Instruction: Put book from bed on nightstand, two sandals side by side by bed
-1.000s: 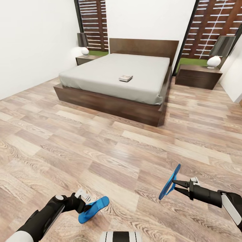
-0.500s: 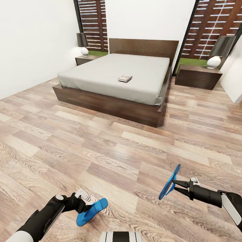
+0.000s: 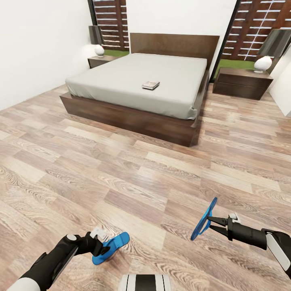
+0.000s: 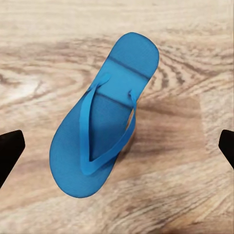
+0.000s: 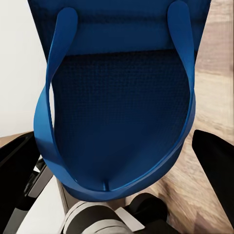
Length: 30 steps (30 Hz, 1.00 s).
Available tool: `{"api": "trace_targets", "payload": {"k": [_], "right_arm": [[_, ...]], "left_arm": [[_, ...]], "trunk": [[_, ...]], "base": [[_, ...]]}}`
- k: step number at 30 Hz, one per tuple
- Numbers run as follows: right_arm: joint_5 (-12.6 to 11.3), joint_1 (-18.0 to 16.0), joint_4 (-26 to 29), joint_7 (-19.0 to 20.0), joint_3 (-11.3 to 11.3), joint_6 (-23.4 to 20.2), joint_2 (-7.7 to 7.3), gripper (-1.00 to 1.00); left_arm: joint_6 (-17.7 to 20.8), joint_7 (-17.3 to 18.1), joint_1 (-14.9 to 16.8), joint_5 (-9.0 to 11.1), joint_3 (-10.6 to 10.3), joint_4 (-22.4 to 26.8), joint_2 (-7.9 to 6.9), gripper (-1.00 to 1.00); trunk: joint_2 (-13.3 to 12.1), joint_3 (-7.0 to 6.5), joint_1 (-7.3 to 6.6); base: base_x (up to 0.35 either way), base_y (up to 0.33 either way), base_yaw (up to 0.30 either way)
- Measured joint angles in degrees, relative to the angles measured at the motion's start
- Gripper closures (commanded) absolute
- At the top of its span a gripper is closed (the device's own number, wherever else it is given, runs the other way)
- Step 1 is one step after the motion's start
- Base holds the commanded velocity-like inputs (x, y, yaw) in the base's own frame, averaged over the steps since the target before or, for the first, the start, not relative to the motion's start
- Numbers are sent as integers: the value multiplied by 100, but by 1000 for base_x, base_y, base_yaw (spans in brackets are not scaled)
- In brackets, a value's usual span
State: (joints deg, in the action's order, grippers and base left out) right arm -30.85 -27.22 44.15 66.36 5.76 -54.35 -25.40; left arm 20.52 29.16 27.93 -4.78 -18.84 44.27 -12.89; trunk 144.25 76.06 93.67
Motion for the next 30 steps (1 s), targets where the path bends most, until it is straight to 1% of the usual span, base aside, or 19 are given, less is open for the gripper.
{"api": "trace_targets", "payload": {"k": [4,7,8,9,10,11,13,15,16,17,18,19,20,22,25,30], "right_arm": [[1,0,-1,-4,0,1,0,100],[0,0,1,-8,0,0,0,100],[1,0,2,-8,0,1,0,100],[1,0,3,-8,0,2,0,100],[1,0,4,-9,0,1,0,100],[1,0,4,-9,0,1,0,100],[1,0,1,-9,0,3,0,100],[2,0,2,-12,0,6,0,100],[1,0,3,-11,0,6,0,100],[5,0,4,-12,0,8,0,100],[6,0,3,-11,0,9,0,100],[4,0,4,-10,0,9,0,100],[1,0,4,-9,0,8,0,100],[7,0,2,-11,0,10,0,100],[7,0,3,-16,0,10,0,100],[10,0,5,-13,0,10,0,100]], "left_arm": [[0,1,0,-3,3,2,5,-100],[34,29,0,-18,13,94,0,-100],[39,32,0,-34,8,124,-2,-100],[45,42,0,-104,-1,188,-11,-100],[57,63,2,-242,-6,243,-23,-100],[86,101,7,-444,-10,279,-30,-100],[190,311,24,-1001,-11,316,-37,-100],[290,792,38,-1627,-5,343,-22,-100],[306,949,41,-1783,-3,357,-19,-100],[334,1471,65,-2195,1,449,-14,-100],[346,1781,89,-2397,4,526,-12,-100],[359,2004,114,-2532,5,601,-10,-100],[378,2150,129,-2619,9,661,-11,-100],[408,2310,149,-2710,20,733,-16,-100],[429,2407,169,-2749,30,772,-14,-100],[437,2431,174,-2747,40,781,-10,-100]], "trunk": [[0,0,0],[0,0,0],[0,0,0],[0,0,0],[0,0,0],[0,0,0],[0,0,0],[0,0,0],[0,0,0],[0,0,0],[0,0,0],[0,0,0],[0,0,0],[0,0,0],[0,0,0],[0,0,0]], "base": [[0,0,0],[0,0,0],[0,0,0],[0,0,0],[0,0,0],[0,0,0],[0,0,0],[0,0,0],[0,0,0],[0,0,0],[0,0,0],[0,0,0],[0,0,0],[0,0,0],[0,0,0],[0,0,0]]}}
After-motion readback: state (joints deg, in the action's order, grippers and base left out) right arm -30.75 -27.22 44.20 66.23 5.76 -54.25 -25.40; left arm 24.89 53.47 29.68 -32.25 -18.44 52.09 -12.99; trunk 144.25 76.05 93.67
